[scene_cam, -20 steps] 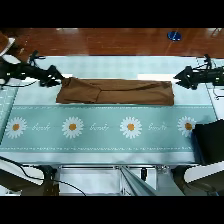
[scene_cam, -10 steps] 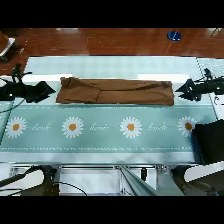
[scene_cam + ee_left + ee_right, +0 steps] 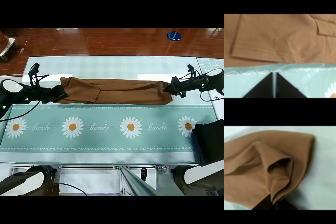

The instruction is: Fold the shirts.

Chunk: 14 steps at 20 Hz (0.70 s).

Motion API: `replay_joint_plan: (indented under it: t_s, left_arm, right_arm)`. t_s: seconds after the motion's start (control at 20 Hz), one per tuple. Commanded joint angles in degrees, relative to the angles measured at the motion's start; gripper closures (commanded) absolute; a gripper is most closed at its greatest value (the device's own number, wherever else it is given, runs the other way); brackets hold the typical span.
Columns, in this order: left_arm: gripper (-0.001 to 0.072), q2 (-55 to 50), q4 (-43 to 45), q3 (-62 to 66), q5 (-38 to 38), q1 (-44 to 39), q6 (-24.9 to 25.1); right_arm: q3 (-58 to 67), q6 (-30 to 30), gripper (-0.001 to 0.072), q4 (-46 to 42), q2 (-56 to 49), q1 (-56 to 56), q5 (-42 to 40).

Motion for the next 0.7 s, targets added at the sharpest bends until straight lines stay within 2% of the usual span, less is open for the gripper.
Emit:
replay_joint_plan:
  t_s: [0.0,0.15,0.4,0.65]
  left_arm:
    - [0.069,0.11,-2.64,0.46,-1.4,-3.3,2.27]
    - [0.069,-0.55,-7.15,0.52,1.22,-10.51,4.7]
    - [0.069,-12.31,-8.31,12.59,5.35,-29.77,4.55]
    - [0.0691,-30.84,-8.31,33.48,4.17,-41.81,-2.64]
  right_arm:
    - [-0.81,-1.55,0.069,-4.63,7.06,-0.7,6.75]
    - [-9.35,-1.57,0.069,-11.15,22.08,-1.05,6.67]
    - [-24.68,0.44,0.069,-10.84,50.18,-1.03,5.92]
    - [-26.82,4.31,0.0689,-9.31,65.79,-1.03,8.02]
